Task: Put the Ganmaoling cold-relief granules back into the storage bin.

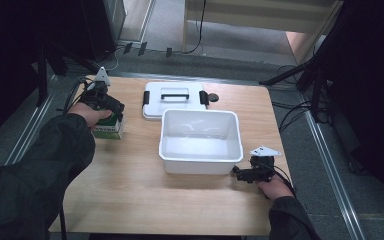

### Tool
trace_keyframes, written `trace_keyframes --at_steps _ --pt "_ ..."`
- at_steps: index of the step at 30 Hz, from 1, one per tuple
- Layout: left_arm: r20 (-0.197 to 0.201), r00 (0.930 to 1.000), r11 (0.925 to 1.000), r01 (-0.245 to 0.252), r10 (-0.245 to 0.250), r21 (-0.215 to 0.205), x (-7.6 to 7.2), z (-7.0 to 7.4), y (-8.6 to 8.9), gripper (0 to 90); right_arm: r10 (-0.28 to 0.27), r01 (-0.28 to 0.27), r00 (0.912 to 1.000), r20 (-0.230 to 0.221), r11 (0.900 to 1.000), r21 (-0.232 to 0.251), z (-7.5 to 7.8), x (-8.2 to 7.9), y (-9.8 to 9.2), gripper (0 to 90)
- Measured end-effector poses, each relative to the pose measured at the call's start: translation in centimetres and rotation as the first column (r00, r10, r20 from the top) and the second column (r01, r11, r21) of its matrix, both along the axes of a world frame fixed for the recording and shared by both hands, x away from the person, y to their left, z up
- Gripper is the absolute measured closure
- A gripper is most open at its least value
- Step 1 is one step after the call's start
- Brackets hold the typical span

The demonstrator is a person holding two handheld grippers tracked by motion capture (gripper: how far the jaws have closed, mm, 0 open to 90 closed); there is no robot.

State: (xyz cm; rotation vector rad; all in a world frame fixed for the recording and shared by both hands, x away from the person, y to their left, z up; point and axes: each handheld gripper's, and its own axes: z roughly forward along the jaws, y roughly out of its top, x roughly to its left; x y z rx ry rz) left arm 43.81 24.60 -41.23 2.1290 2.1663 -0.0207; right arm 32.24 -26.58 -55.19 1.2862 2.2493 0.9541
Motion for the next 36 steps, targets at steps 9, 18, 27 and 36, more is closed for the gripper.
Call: trace_keyframes --at_steps 9,18,27,36 --pt "0.008 0.9999 1.0 0.007 -0.007 0.0 0.3 1.6 -0.7 5.7 -0.001 0.001 1.0 -0.001 1.0 0.001 0.0 0.0 0.0 0.0" --pt "0.014 0.9993 0.9994 0.034 -0.034 -0.012 0.4 3.5 -2.3 5.6 -0.002 0.002 1.0 -0.001 1.0 0.002 0.0 0.0 0.0 0.0" --pt "0.038 0.998 0.9986 0.051 -0.05 -0.013 0.7 5.9 -4.4 5.6 -0.001 0.001 1.0 0.0 1.0 0.0 0.0 0.0 0.0 0.0" --pt "0.048 0.9956 0.9963 0.081 -0.08 -0.027 0.9 7.2 -7.2 5.6 -0.002 0.002 1.0 -0.001 1.0 0.001 0.0 0.0 0.0 0.0"
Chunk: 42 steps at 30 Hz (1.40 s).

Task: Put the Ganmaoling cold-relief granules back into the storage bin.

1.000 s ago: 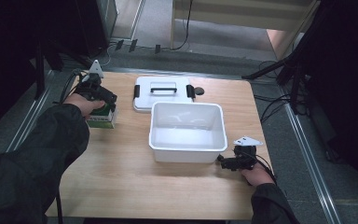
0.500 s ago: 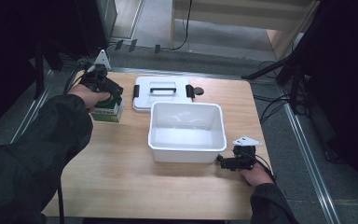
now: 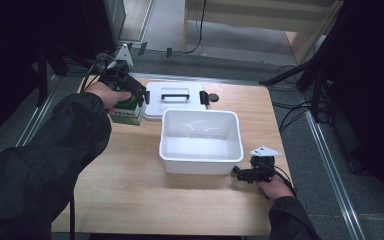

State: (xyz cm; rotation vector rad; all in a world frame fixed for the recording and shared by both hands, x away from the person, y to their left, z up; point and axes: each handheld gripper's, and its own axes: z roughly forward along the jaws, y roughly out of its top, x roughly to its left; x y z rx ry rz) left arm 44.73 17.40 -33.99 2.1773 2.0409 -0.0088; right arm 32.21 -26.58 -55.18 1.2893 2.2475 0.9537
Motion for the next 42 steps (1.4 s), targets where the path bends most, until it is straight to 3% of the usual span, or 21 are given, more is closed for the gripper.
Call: trace_keyframes --at_steps 10,23,30,42 --pt "0.006 0.9981 0.9981 0.061 -0.061 -0.004 0.2 2.0 -2.6 5.6 0.0 0.0 1.0 0.0 1.0 0.001 0.0 0.0 0.0 0.0" --pt "0.011 0.9936 0.9934 0.113 -0.113 -0.022 0.2 3.2 -6.1 5.6 0.0 0.0 1.0 0.0 1.0 0.001 0.0 0.0 0.0 0.0" --pt "0.007 0.9902 0.989 0.14 -0.139 -0.048 0.1 3.6 -8.5 5.6 0.002 -0.002 1.0 0.0 1.0 0.001 0.0 0.0 0.0 0.0" --pt "-0.005 0.9846 0.9841 0.174 -0.175 -0.034 -0.5 2.9 -13.3 5.5 0.002 -0.002 1.0 0.001 1.0 0.0 0.0 0.0 0.0 0.0"
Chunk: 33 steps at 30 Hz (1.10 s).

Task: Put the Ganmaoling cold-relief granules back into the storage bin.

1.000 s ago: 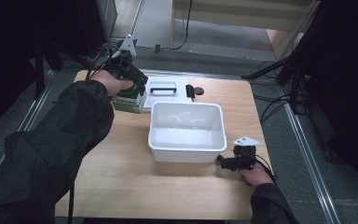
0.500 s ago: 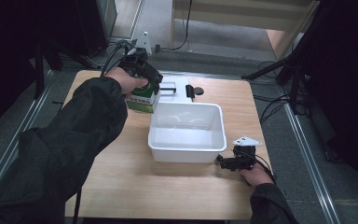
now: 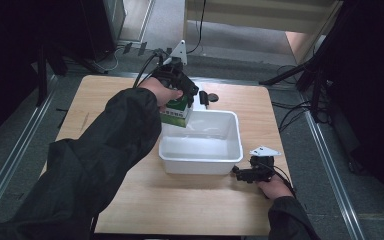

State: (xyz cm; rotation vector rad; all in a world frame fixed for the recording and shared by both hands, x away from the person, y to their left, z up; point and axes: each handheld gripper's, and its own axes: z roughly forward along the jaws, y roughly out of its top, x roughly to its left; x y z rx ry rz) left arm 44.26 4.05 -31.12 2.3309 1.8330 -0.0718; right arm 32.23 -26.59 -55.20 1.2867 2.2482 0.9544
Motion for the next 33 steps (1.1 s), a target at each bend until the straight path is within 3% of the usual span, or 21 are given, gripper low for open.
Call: trace_keyframes --at_steps 9,23,33 --pt "-0.03 0.9995 0.9999 -0.004 0.005 0.01 -0.3 -1.4 -2.2 5.3 0.0 0.0 1.0 0.0 1.0 0.001 0.0 0.0 0.0 0.0" --pt "-0.056 0.9969 0.9983 -0.054 0.055 0.023 -0.2 -3.9 -1.7 5.2 0.001 -0.001 1.0 -0.001 1.0 0.001 0.0 0.0 0.0 0.0" --pt "-0.057 0.9964 0.9978 -0.061 0.063 0.027 -0.1 -4.1 -2.0 4.9 0.0 0.0 1.0 -0.002 1.0 0.002 0.0 0.0 0.0 0.0"
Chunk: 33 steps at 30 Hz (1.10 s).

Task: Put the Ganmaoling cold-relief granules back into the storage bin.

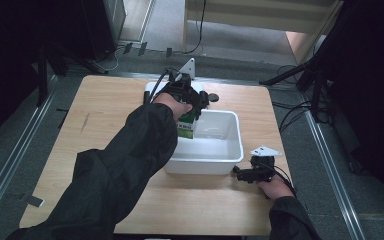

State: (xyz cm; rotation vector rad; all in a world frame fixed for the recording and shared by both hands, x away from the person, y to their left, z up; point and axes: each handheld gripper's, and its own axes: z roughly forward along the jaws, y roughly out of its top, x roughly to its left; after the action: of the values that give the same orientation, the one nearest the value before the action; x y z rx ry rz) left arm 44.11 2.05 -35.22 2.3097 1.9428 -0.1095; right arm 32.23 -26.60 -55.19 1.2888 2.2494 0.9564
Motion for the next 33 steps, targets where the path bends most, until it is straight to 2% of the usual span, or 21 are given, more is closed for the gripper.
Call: trace_keyframes --at_steps 9,11,15,22,33 --pt "-0.001 0.9999 0.9999 -0.016 0.016 0.004 0.2 0.1 0.4 4.0 0.001 -0.001 1.0 0.001 1.0 -0.001 0.0 0.0 0.0 0.0" --pt "0.008 0.9997 0.9996 -0.025 0.025 -0.01 0.2 0.4 0.4 0.6 0.001 -0.001 1.0 0.001 1.0 -0.001 0.0 0.0 0.0 0.0" --pt "0.019 0.9997 0.9998 -0.016 0.016 -0.012 0.3 1.0 0.4 0.5 0.001 -0.001 1.0 0.001 1.0 -0.001 0.0 0.0 0.0 0.0" --pt "0.026 0.9996 0.9998 -0.008 0.008 -0.02 0.4 1.1 0.8 0.5 0.001 -0.001 1.0 0.001 1.0 -0.001 0.0 0.0 0.0 0.0" --pt "0.053 0.9986 0.9999 0.001 0.0 -0.015 0.5 2.5 3.4 0.5 0.001 -0.001 1.0 0.001 1.0 -0.001 0.0 0.0 0.0 0.0"
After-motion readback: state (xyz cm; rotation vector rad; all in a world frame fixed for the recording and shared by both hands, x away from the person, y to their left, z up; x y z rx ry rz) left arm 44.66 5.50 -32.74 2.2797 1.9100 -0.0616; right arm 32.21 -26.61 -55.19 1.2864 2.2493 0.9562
